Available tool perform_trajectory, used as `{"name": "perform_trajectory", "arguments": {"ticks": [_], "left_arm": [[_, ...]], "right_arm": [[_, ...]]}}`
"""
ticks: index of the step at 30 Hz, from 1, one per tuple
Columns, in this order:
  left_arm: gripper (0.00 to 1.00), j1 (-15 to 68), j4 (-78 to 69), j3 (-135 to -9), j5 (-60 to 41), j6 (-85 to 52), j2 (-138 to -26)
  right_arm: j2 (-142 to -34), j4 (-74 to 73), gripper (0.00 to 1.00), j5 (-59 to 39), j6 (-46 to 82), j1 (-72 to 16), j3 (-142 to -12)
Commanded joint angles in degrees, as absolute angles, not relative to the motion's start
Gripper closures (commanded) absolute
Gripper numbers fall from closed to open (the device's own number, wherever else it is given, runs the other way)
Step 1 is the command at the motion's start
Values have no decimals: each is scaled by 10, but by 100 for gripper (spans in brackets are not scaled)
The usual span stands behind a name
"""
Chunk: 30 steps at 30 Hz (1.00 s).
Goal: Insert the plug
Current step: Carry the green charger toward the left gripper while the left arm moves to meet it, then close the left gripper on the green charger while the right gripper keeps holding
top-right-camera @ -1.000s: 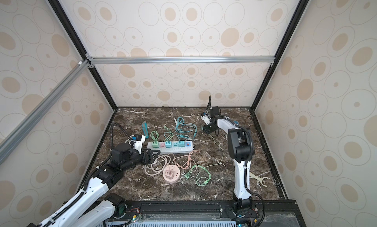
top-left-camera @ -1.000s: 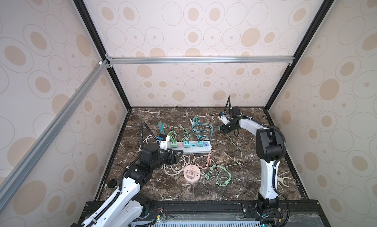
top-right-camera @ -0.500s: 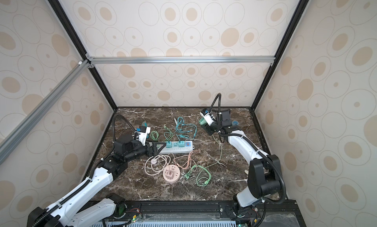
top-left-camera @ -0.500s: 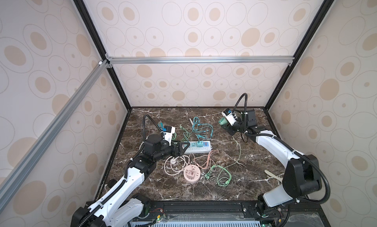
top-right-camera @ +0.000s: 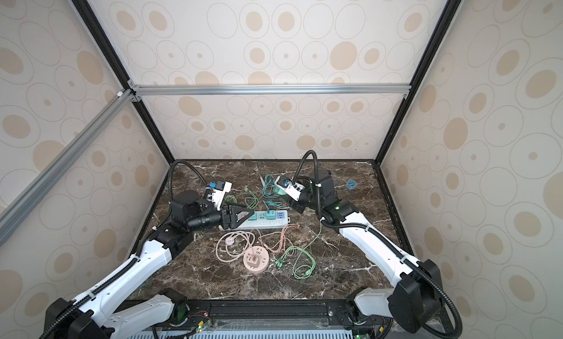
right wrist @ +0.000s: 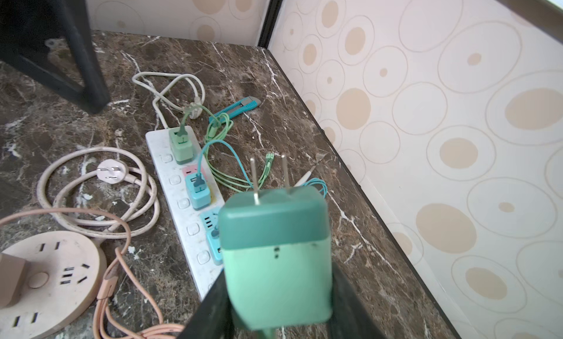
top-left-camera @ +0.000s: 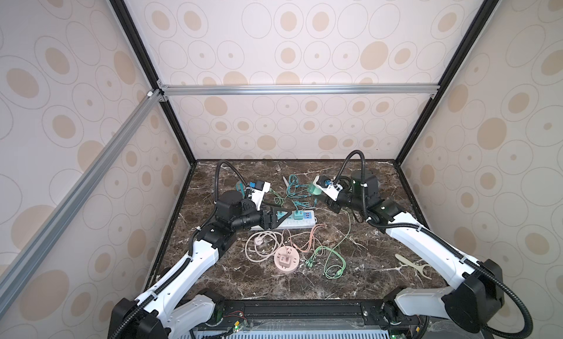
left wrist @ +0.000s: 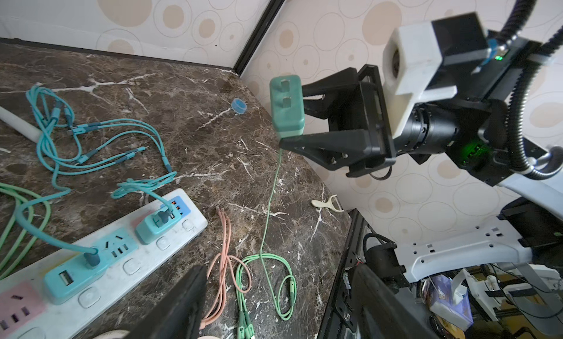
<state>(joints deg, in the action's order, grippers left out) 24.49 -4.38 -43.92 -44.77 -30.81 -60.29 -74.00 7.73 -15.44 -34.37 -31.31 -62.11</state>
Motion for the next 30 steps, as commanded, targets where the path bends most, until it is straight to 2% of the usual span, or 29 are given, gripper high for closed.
{"name": "perform_trajectory", "arguments": {"ticks": [1, 8, 18, 23, 30], "left_arm": [[25, 249, -56, -479, -482, -302, -612], [27, 255, -53, -499, -477, -301, -633], [38, 257, -48, -510, -469, -309, -655], [46, 257, -49, -511, -473, -310, -657], [63, 257, -46, -507, -474, -311, -659]], "right_arm": [[-726, 75, 68, -128, -380, -346, -616], [-719, 84, 68, -98, -411, -404, -626], [-727, 95, 68, -65, -443, -464, -638], [-741, 101, 69, -35, -463, -486, -647], [-756, 86, 70, -1, -475, -504, -652]]}}
